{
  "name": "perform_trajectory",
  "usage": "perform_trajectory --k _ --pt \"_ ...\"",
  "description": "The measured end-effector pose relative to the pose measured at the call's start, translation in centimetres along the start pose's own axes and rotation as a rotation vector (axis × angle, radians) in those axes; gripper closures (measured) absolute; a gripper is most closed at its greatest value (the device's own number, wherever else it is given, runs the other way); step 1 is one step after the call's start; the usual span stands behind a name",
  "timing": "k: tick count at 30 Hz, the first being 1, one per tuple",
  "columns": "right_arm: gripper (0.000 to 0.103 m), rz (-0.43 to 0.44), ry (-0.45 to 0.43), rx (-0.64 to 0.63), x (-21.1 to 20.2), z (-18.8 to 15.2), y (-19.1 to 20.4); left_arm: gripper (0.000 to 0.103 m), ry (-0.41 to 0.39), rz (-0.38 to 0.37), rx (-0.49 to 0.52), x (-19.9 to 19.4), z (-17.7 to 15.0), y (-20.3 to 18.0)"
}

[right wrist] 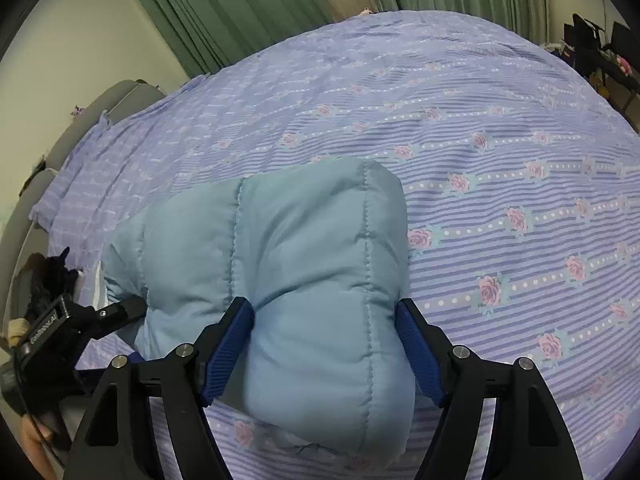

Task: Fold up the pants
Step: 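Lift the folded pants with both grippers and carry them toward the dark clothes stack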

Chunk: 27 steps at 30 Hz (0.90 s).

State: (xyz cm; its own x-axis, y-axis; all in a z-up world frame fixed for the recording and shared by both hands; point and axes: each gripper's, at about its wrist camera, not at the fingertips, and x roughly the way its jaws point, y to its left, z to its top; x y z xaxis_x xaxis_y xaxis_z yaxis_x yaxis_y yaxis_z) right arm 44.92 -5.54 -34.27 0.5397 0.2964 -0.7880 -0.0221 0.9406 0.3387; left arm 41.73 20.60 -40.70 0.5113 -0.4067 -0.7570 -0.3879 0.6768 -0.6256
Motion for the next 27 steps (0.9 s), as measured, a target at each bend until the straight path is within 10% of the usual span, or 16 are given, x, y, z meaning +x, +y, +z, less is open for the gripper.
perform_trajectory --k 14,27 --pt "0.027 0.033 0.008 0.070 1.5 -0.1 -0.7 0.034 -0.029 -0.100 0.007 1.1 0.4 1.2" --pt "0.058 -0.040 -0.020 -0.003 -2.8 0.0 1.5 0.055 -0.078 -0.011 0.288 -3.2 -1.2 -4.6"
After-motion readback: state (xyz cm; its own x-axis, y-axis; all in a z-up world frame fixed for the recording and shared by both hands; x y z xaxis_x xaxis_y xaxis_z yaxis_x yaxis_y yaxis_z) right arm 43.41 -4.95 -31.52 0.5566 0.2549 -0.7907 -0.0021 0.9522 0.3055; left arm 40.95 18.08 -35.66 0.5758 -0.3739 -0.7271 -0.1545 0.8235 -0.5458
